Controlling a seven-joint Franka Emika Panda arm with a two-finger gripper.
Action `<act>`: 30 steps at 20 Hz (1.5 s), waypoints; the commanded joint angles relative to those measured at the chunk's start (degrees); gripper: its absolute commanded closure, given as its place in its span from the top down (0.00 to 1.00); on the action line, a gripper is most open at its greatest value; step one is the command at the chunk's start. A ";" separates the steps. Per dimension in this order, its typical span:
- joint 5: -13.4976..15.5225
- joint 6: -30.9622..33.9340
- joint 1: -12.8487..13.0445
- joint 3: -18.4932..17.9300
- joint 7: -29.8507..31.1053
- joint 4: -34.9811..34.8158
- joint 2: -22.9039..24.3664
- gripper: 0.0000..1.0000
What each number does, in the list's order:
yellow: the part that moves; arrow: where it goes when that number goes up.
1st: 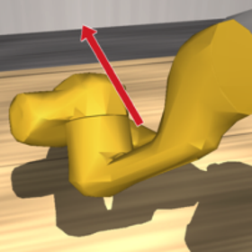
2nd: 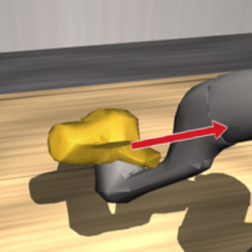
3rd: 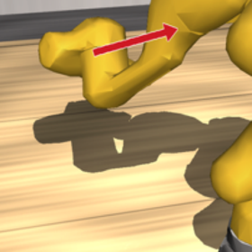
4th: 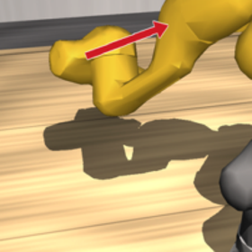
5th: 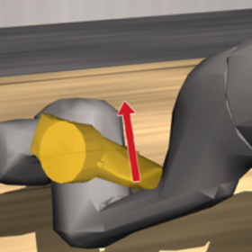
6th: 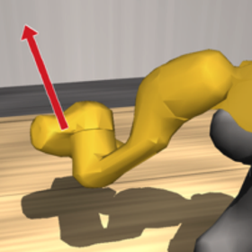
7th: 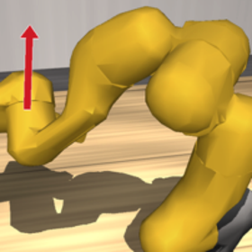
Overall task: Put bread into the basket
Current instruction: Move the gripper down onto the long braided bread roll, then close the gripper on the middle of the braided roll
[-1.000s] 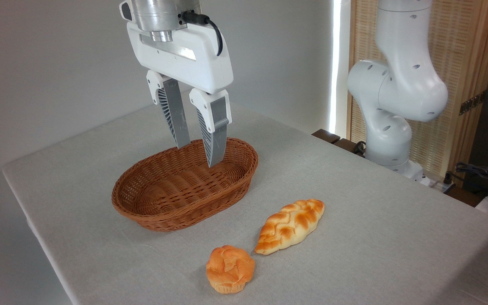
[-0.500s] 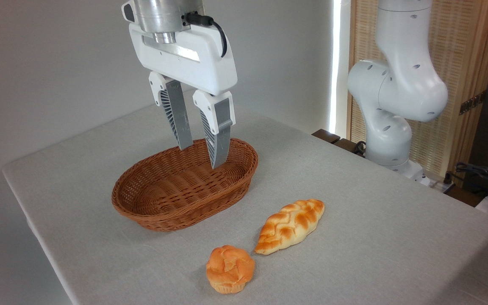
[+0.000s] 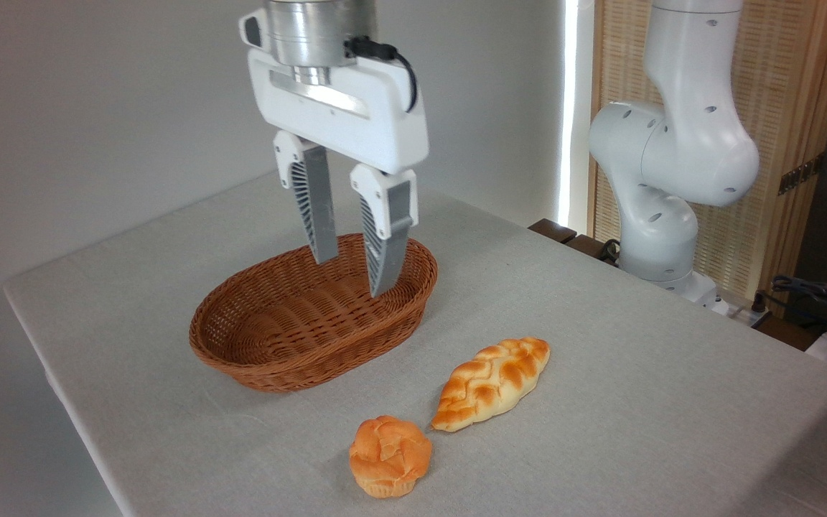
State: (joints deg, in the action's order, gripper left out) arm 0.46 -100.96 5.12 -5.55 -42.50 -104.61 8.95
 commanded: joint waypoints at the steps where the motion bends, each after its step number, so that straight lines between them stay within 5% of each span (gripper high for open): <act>1: -0.46 -2.83 0.59 -0.69 -1.10 -10.41 6.59 1.00; 5: -0.90 -3.10 0.42 -1.31 -1.19 -20.00 13.01 1.00; 8: -7.12 -5.02 0.42 -1.31 -1.10 -25.80 14.07 1.00; 12: -7.32 -14.25 0.77 -3.77 -1.01 -33.01 13.02 1.00; 19: -8.10 -17.25 2.97 -4.30 -1.01 -36.01 11.17 1.00; 24: -14.69 -17.08 4.72 -4.21 -0.84 -36.54 9.85 1.00; 30: -14.87 -16.99 5.34 -4.30 -0.66 -36.63 9.85 0.99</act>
State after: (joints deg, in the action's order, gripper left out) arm -13.44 -116.80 9.65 -8.74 -42.67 -140.61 18.85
